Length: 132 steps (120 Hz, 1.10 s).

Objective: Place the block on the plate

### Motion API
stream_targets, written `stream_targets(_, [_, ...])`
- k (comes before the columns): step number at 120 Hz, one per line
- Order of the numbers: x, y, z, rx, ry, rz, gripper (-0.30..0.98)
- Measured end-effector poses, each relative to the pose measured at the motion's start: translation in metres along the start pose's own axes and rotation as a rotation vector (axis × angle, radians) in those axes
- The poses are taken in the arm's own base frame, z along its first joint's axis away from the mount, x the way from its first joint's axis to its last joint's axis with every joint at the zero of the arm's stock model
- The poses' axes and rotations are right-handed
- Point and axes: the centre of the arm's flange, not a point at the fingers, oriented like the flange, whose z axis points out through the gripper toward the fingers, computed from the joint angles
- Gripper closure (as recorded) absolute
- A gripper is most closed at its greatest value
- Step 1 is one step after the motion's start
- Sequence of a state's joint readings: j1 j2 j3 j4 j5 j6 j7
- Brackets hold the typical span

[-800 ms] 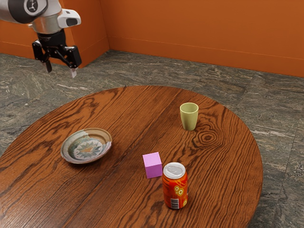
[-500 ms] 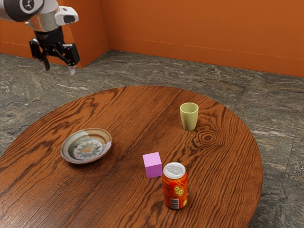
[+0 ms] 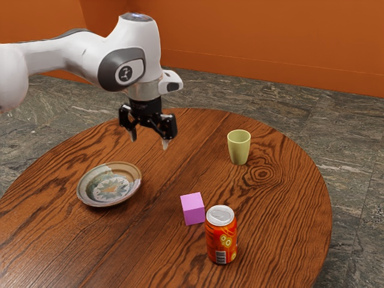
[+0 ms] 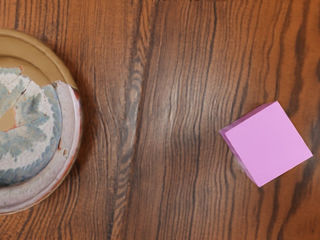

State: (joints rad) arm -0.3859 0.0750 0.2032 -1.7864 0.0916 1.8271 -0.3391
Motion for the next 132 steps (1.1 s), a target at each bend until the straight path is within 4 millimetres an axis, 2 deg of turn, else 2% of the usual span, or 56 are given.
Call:
stream_targets(15, [0.020, -0.020, 0.025, -0.006, 0.006, -0.133, 0.00])
stream_targets(22, [0.026, -0.021, 0.036, -0.006, 0.010, -0.178, 0.00])
stream_targets(40, [0.034, 0.004, 0.064, 0.001, 0.013, -0.243, 0.00])
stream_targets(65, [0.040, 0.046, 0.115, 0.011, 0.008, -0.320, 0.00])
stream_targets(81, [0.043, 0.066, 0.144, 0.001, 0.008, -0.377, 0.00])
stream_targets(104, [0.048, 0.082, 0.172, -0.018, 0.029, -0.448, 0.00])
stream_targets(116, [0.037, 0.095, 0.183, -0.035, 0.013, -0.477, 0.00])
stream_targets(132, [0.025, 0.096, 0.194, -0.052, -0.002, -0.526, 0.00])
